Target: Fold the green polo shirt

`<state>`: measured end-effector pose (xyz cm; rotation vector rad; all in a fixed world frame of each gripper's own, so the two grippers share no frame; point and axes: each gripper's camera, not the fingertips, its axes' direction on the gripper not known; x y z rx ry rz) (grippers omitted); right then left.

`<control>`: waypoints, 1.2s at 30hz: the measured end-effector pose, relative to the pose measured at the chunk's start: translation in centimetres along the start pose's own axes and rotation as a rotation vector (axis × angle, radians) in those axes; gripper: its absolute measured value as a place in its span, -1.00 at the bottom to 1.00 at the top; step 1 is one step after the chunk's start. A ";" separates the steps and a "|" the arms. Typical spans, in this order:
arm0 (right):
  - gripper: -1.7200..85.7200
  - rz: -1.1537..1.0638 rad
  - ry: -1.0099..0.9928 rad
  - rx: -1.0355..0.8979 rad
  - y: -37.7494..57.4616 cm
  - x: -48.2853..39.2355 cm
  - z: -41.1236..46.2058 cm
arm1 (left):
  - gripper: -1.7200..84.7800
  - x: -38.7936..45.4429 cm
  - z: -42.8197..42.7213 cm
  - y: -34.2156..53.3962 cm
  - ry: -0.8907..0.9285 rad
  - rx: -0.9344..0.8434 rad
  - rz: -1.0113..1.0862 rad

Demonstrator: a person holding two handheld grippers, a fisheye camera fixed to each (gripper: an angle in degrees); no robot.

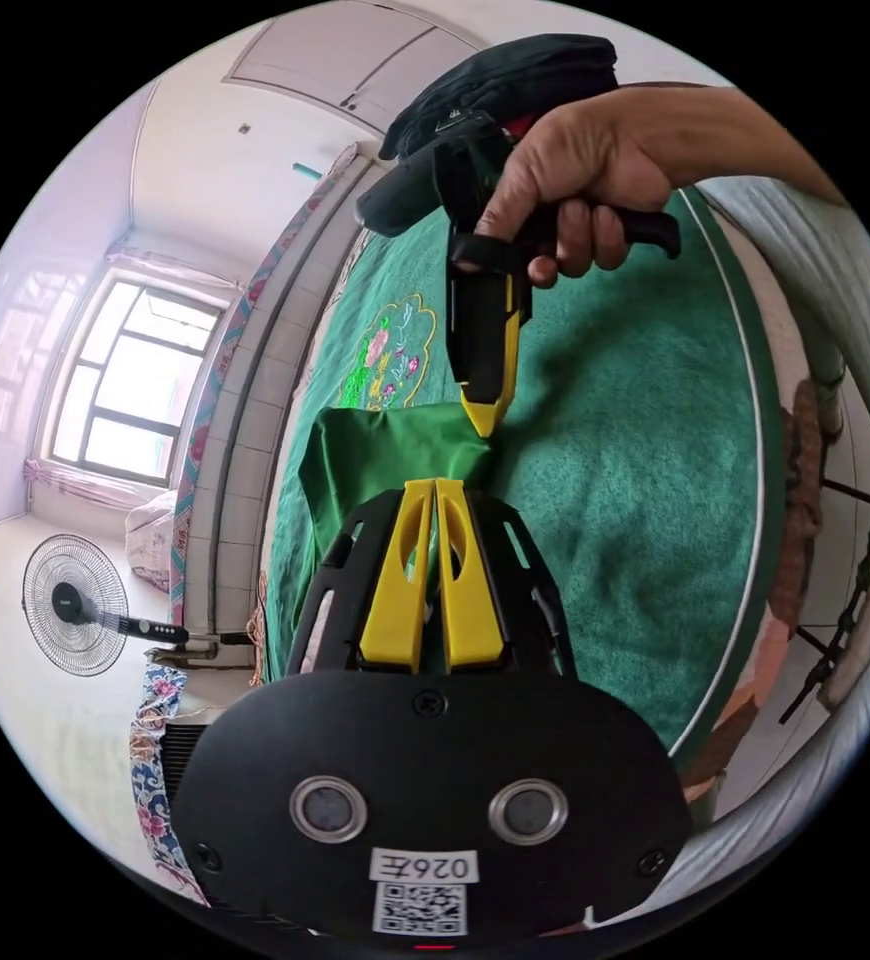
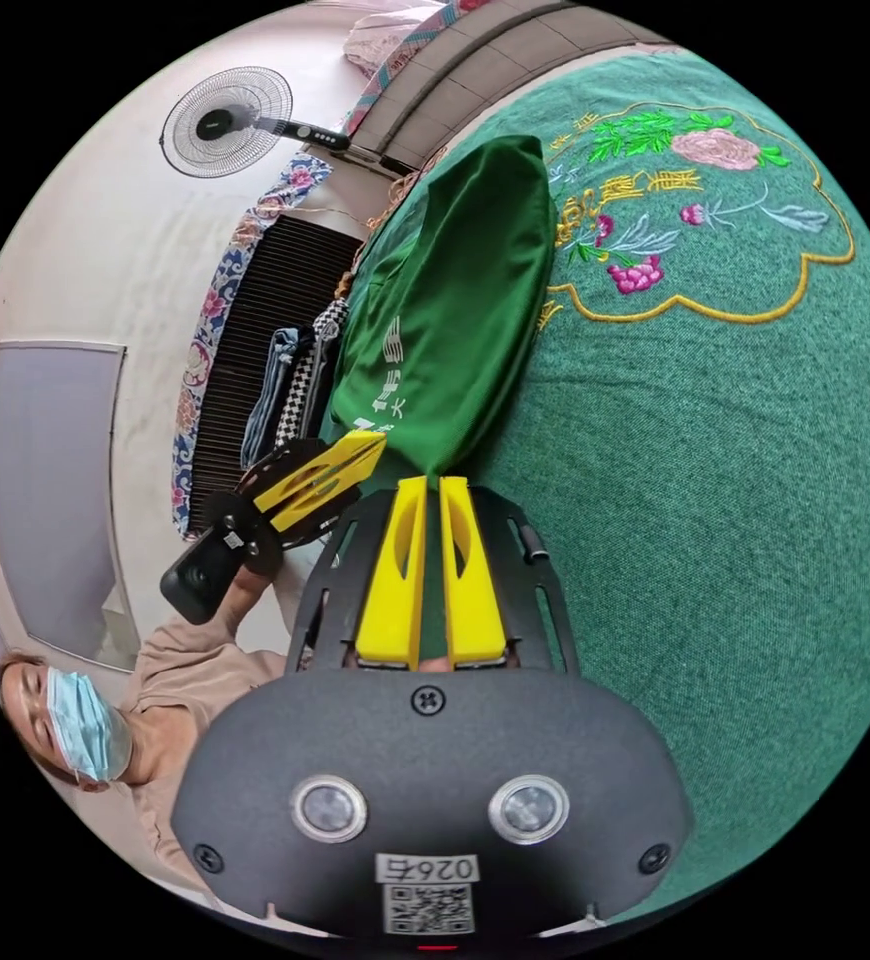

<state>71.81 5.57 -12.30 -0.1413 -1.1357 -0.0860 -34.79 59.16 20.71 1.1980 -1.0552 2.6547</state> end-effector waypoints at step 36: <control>-0.73 -0.673 0.735 0.147 20.3 2.5 16.8 | -0.96 -10.5 12.5 2.2 0.249 -0.094 -0.224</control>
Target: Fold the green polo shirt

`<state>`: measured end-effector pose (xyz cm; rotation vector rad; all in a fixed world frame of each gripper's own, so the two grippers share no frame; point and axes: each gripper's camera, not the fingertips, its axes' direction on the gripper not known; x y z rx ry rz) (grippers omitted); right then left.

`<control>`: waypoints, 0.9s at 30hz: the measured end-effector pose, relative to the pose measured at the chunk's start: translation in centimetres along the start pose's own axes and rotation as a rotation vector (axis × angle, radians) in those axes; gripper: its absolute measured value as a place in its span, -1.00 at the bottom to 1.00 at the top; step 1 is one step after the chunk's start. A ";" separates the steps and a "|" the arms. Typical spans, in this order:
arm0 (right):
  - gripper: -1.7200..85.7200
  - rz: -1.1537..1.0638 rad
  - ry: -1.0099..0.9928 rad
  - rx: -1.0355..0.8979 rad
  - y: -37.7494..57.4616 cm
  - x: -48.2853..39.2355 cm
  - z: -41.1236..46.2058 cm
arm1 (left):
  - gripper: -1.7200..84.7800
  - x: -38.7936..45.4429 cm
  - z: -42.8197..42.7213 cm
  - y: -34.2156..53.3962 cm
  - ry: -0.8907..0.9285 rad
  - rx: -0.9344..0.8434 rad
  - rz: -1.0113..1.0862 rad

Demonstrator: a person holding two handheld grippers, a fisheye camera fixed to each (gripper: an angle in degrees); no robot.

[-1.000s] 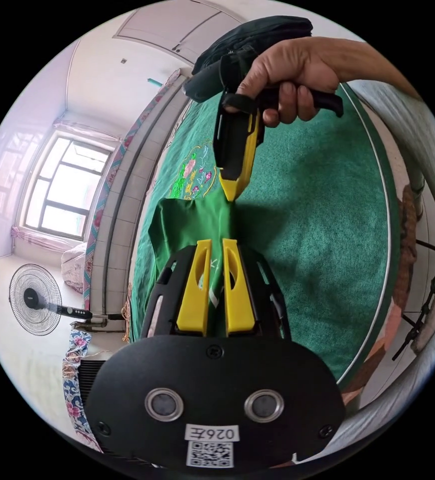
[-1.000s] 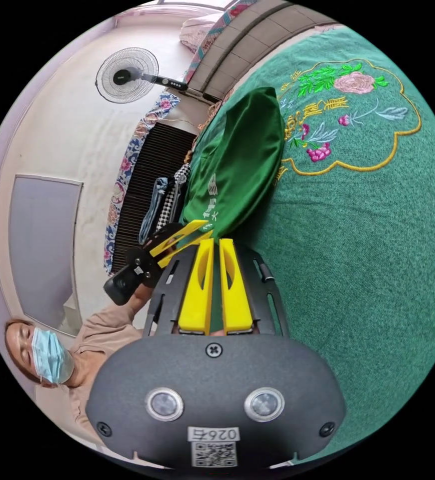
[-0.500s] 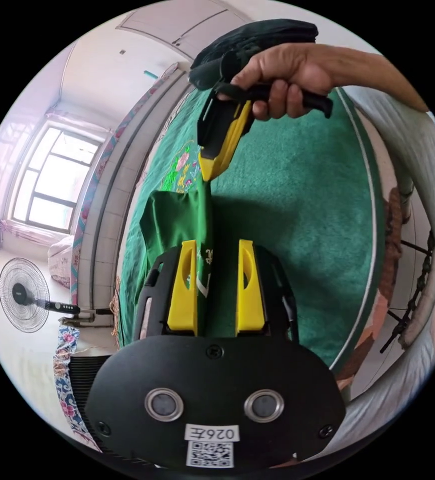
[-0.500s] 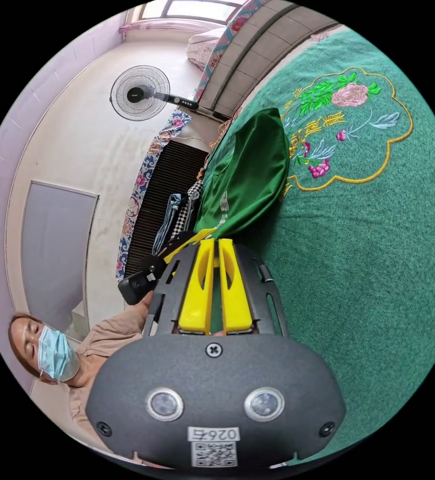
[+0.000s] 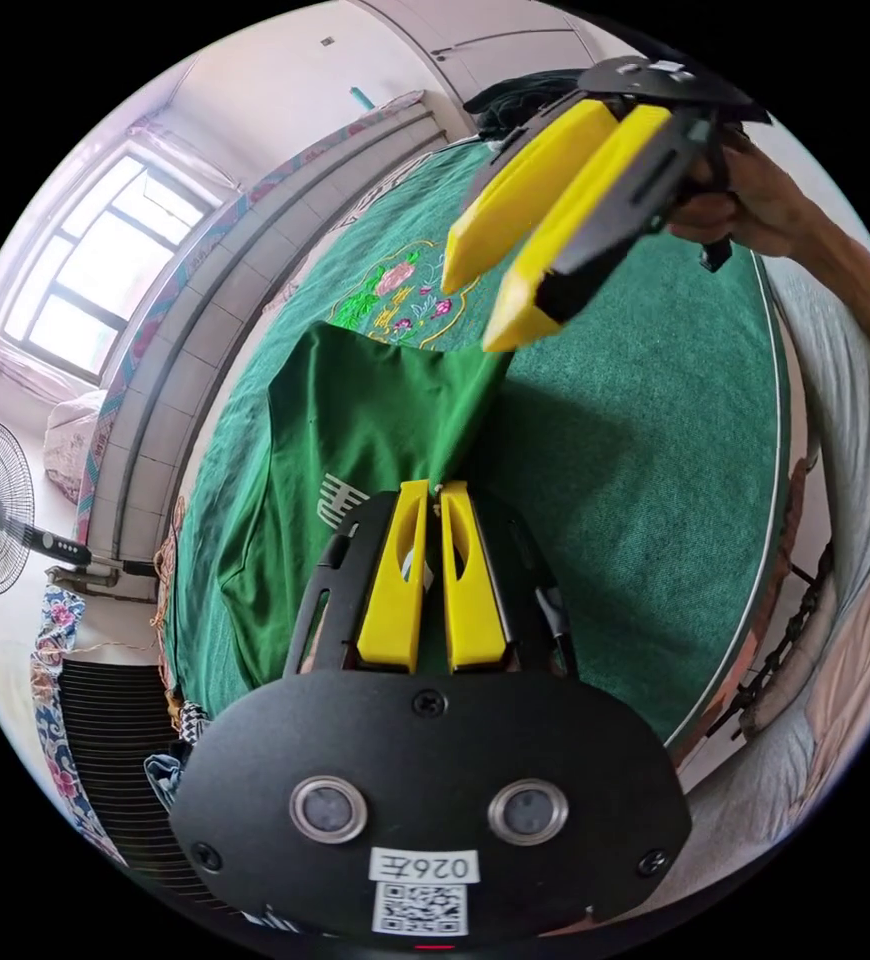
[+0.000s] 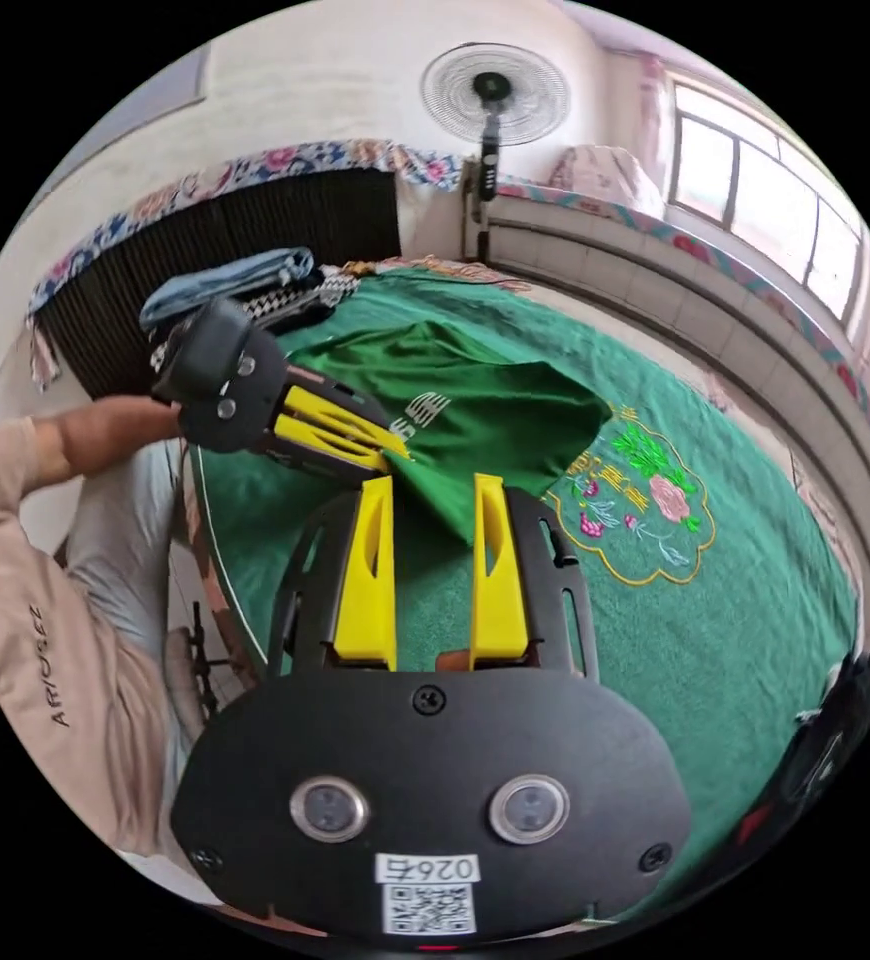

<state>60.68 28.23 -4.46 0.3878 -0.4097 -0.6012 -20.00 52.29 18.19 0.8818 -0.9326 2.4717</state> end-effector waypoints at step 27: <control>-0.99 -0.018 0.318 0.005 21.0 -6.8 26.8 | -0.79 -14.5 7.3 4.7 -0.101 -0.247 -0.118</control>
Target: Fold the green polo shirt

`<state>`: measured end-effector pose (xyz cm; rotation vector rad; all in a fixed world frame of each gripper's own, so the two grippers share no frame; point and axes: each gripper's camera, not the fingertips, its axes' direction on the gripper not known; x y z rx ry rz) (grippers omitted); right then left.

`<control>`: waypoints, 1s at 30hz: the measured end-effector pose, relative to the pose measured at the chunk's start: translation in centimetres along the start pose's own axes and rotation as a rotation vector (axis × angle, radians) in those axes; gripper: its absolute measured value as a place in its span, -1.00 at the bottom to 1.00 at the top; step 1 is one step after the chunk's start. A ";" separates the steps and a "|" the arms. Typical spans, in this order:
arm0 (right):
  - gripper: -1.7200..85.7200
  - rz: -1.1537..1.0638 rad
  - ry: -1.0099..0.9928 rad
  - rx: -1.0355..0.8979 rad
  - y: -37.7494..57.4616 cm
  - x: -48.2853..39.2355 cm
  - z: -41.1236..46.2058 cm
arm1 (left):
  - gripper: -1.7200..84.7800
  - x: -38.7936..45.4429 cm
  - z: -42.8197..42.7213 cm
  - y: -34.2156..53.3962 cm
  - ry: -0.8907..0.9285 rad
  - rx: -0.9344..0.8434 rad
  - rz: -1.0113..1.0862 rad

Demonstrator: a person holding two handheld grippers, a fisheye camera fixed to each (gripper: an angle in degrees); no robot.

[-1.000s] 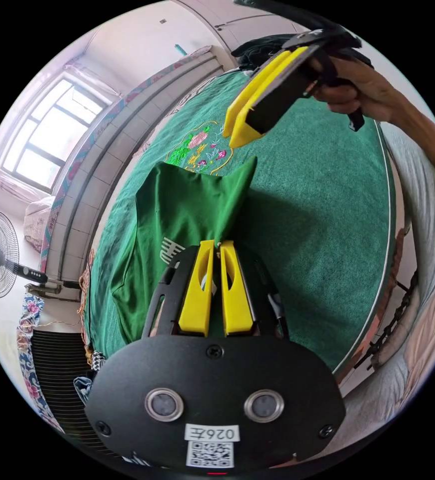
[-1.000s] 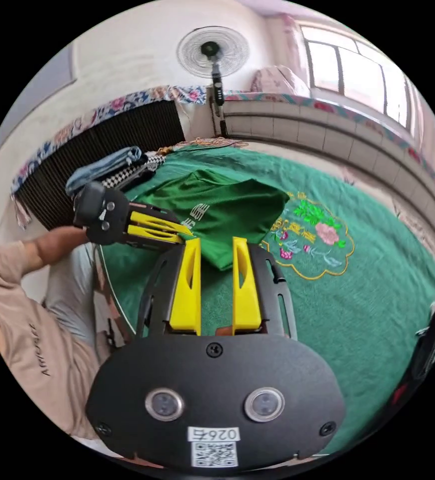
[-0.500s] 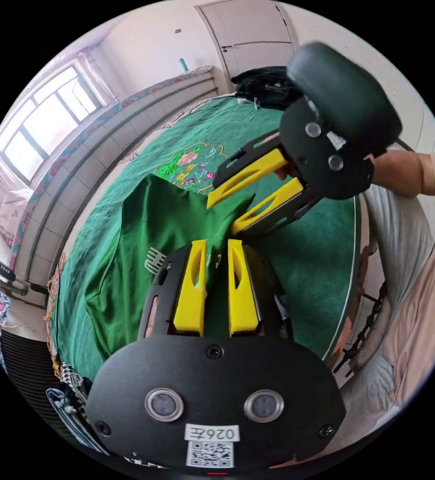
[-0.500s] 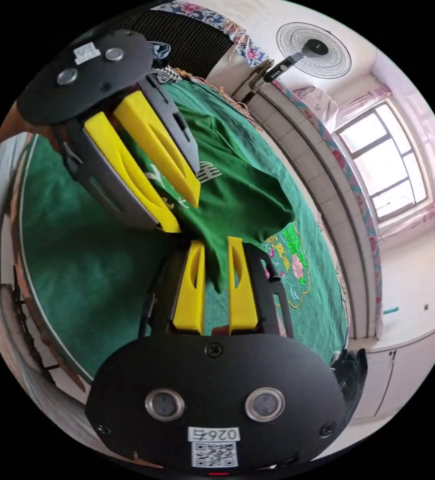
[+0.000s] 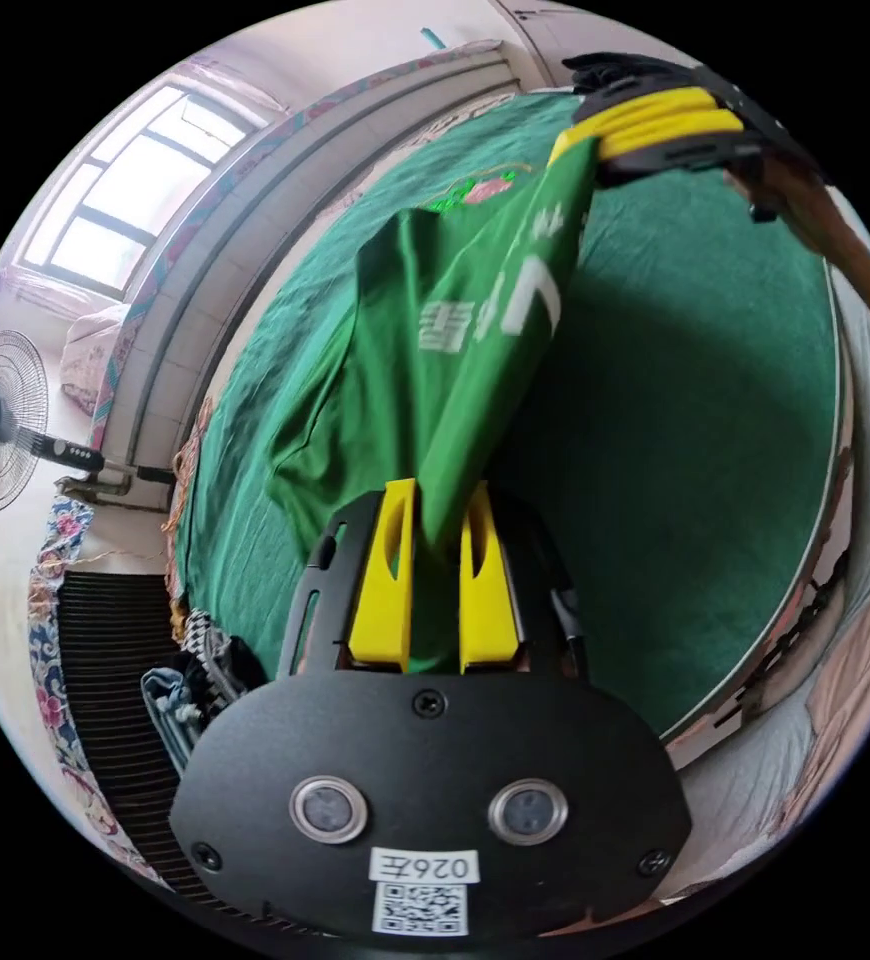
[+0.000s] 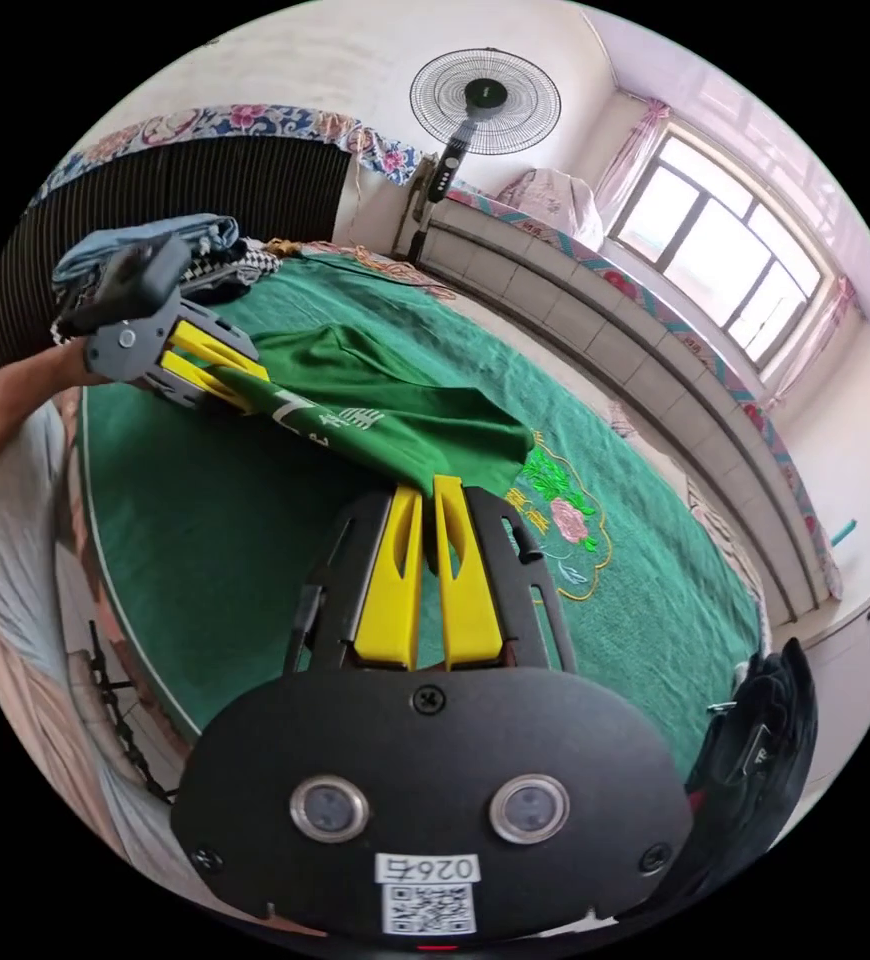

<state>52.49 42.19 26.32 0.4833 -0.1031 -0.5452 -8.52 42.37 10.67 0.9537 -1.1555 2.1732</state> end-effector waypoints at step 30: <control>-0.99 -0.186 0.088 0.265 10.9 -15.5 -8.0 | -0.93 -12.2 -29.9 14.5 -0.175 0.147 -0.036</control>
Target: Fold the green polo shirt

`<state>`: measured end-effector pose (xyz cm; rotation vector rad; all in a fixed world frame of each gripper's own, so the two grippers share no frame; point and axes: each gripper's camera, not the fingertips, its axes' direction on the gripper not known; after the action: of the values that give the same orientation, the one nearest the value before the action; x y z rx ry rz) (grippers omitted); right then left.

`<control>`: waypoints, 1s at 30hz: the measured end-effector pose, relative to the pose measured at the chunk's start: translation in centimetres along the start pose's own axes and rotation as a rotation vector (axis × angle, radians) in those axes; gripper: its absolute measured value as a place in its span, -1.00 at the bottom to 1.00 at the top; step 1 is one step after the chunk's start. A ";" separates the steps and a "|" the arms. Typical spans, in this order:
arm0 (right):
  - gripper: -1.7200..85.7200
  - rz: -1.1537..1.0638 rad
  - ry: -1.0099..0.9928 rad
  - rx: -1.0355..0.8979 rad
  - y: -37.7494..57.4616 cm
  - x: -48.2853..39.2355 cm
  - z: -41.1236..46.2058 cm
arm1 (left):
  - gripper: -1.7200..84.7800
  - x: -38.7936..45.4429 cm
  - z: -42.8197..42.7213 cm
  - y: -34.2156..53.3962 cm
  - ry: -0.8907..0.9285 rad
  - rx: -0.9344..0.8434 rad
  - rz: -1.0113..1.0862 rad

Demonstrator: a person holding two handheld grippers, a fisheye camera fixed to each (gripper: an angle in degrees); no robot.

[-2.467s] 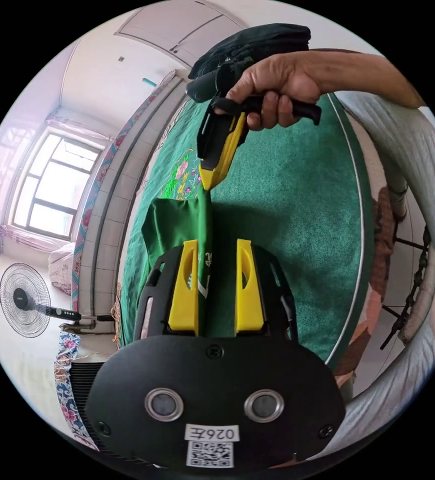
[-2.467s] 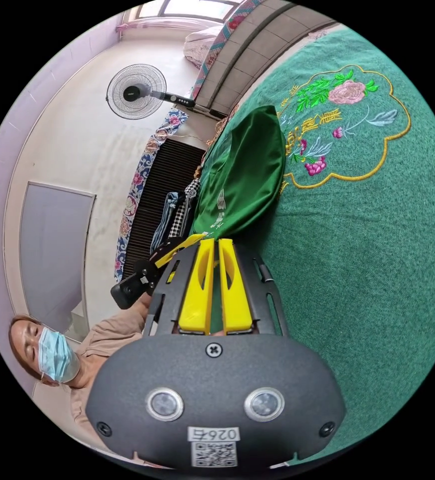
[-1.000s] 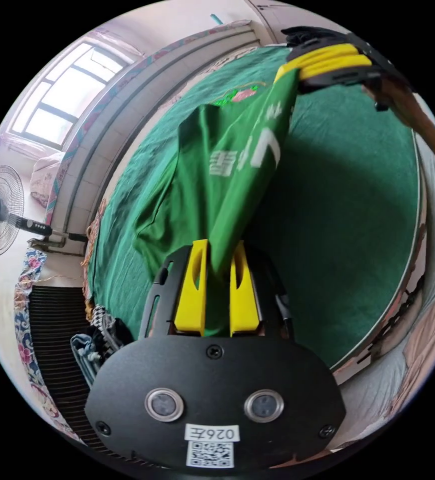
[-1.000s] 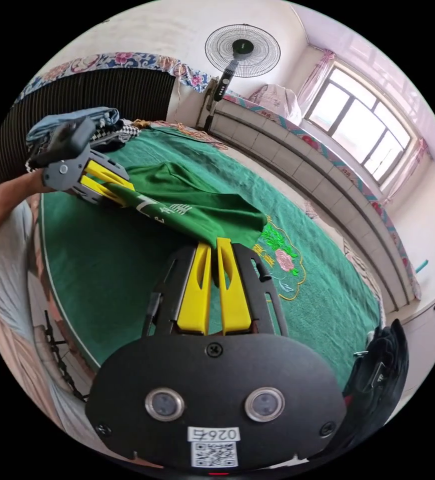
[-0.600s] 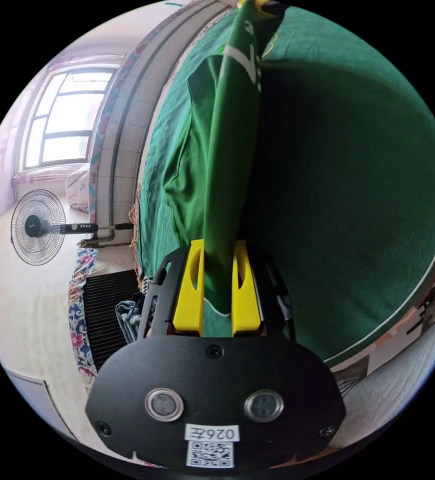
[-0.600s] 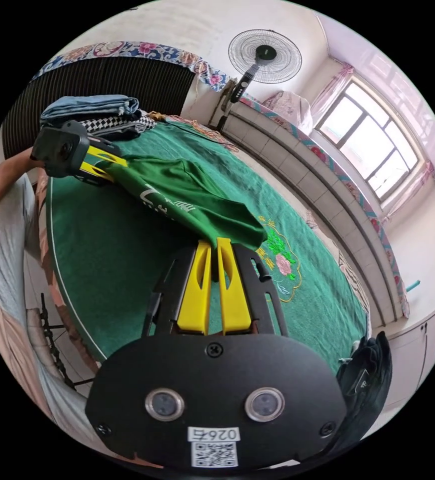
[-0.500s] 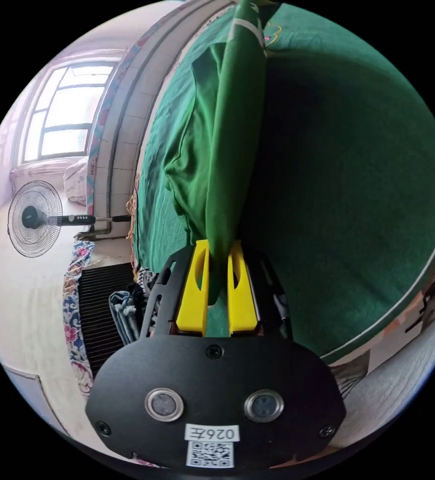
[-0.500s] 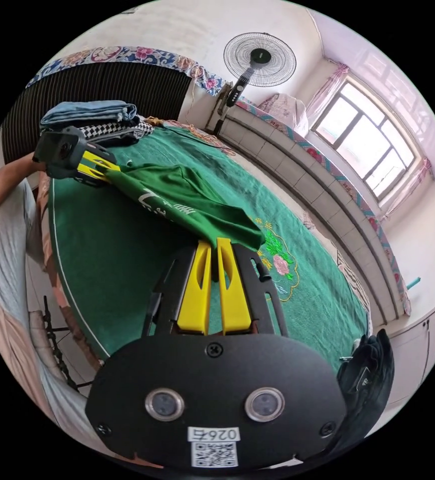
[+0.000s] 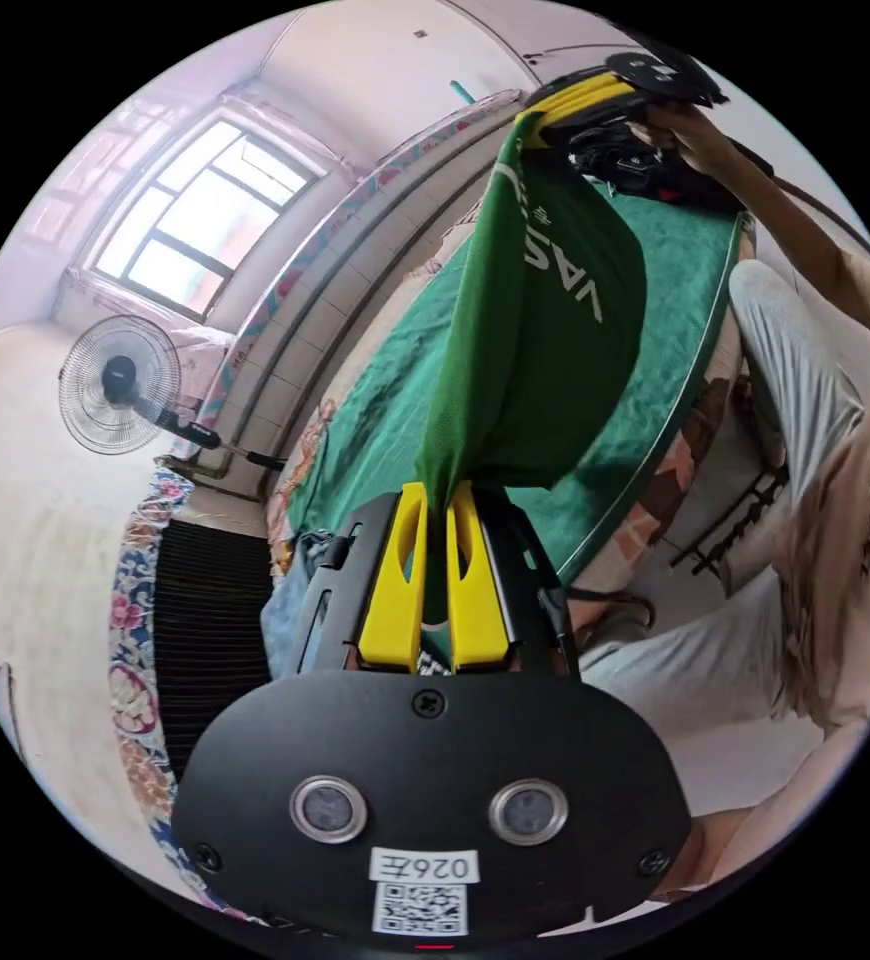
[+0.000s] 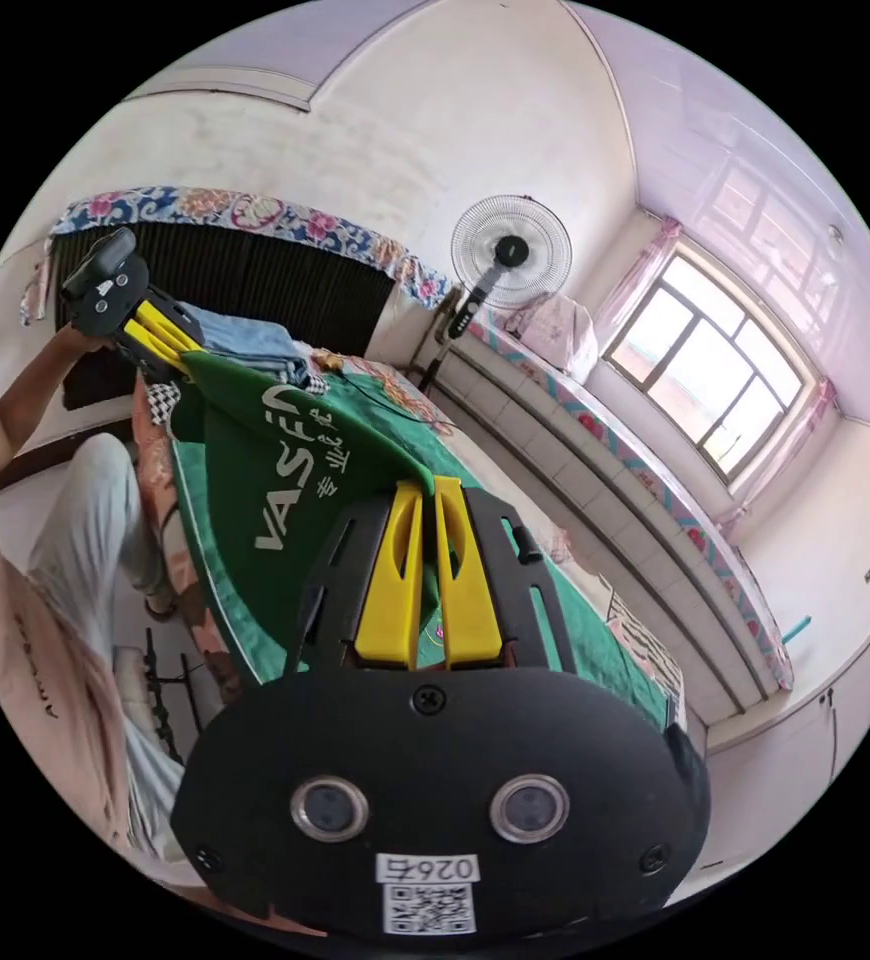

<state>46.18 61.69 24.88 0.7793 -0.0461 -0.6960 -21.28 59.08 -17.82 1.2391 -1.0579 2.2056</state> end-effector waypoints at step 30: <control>-0.99 -0.259 -0.649 0.054 -36.3 -35.8 37.9 | -0.91 -6.5 9.3 17.7 -0.278 -0.863 -0.136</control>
<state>-12.82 40.80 35.78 0.5878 -0.5623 -1.1776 -24.21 40.80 -27.84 1.1457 -1.7122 1.2270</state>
